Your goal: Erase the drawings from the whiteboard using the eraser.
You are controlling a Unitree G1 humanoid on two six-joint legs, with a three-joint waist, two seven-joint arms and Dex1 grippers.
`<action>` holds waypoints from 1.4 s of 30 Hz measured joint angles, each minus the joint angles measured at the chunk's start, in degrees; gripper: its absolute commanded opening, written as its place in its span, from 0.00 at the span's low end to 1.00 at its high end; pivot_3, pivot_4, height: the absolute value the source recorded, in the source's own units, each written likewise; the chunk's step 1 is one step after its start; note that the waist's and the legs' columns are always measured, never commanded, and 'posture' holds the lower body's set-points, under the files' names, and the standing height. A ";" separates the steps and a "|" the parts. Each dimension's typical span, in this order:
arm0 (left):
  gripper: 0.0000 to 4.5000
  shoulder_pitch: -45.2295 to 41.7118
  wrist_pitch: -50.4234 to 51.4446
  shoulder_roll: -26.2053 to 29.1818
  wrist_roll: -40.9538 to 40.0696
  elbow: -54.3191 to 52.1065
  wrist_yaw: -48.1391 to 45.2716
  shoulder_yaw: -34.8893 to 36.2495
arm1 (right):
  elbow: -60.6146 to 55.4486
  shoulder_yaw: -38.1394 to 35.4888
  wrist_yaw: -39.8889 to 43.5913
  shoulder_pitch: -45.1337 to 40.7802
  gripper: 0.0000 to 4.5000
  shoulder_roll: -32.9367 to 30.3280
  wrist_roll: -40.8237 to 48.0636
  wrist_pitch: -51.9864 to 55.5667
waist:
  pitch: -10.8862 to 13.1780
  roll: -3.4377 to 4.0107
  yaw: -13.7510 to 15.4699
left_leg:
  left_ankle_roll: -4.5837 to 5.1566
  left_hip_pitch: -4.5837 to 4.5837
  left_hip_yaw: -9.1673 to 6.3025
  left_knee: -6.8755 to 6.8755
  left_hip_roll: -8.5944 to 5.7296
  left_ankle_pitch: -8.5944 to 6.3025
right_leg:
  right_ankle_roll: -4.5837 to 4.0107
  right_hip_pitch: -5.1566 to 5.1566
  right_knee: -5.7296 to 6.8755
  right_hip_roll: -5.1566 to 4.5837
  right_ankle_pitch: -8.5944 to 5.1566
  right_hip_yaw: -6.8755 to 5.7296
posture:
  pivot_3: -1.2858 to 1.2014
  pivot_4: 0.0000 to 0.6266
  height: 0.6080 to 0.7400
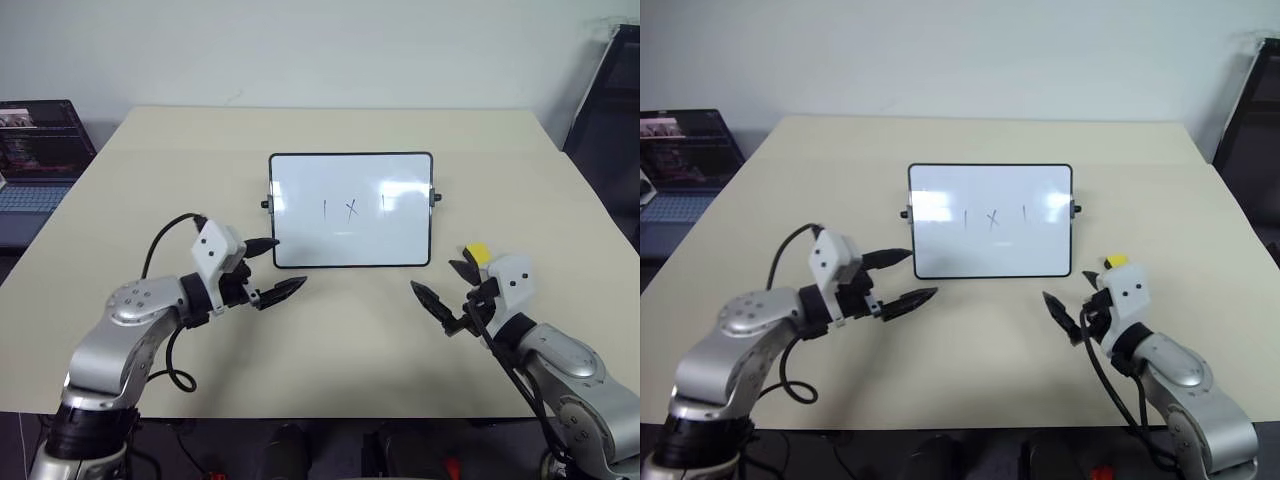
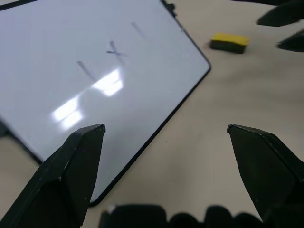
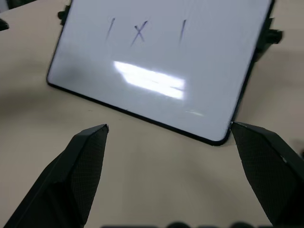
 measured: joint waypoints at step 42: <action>1.00 -14.48 -6.76 -3.51 3.62 7.34 -13.79 -9.61 | 42.52 -1.92 0.60 -25.53 0.80 -5.65 -7.64 5.06 | 0.02 -0.01 0.01 | 0.04 -0.17 0.13 -0.02 0.02 -0.01 | -0.01 -0.15 -0.10 0.01 0.01 0.09 | 0.52 0.24 1.00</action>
